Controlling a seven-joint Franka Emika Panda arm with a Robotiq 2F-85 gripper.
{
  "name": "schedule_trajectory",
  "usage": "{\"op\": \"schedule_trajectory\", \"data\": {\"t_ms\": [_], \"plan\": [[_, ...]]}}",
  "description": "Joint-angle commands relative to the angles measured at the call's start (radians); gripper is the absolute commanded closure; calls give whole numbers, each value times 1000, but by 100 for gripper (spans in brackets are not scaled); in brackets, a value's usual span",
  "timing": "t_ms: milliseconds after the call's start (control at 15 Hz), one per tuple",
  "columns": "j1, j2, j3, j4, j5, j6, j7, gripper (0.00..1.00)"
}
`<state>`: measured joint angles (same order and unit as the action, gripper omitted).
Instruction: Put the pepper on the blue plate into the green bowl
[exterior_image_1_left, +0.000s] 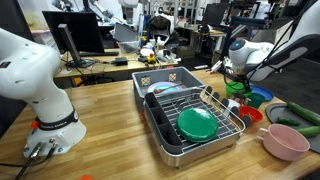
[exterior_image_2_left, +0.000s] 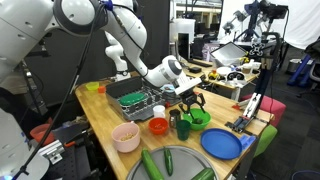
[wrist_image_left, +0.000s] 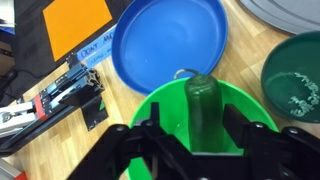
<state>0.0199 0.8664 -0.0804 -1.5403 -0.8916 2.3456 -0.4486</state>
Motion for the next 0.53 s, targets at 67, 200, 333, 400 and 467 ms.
{"op": "schedule_trajectory", "data": {"t_ms": [67, 200, 333, 400, 467], "plan": [[-26, -75, 20, -55, -3, 50, 17, 0], [-27, -127, 20, -87, -2, 72, 33, 0], [-37, -189, 29, -122, 30, 66, 47, 0], [-41, -220, 30, -142, 46, 62, 55, 0], [-51, -254, 34, -170, 68, 68, 58, 0]]}}
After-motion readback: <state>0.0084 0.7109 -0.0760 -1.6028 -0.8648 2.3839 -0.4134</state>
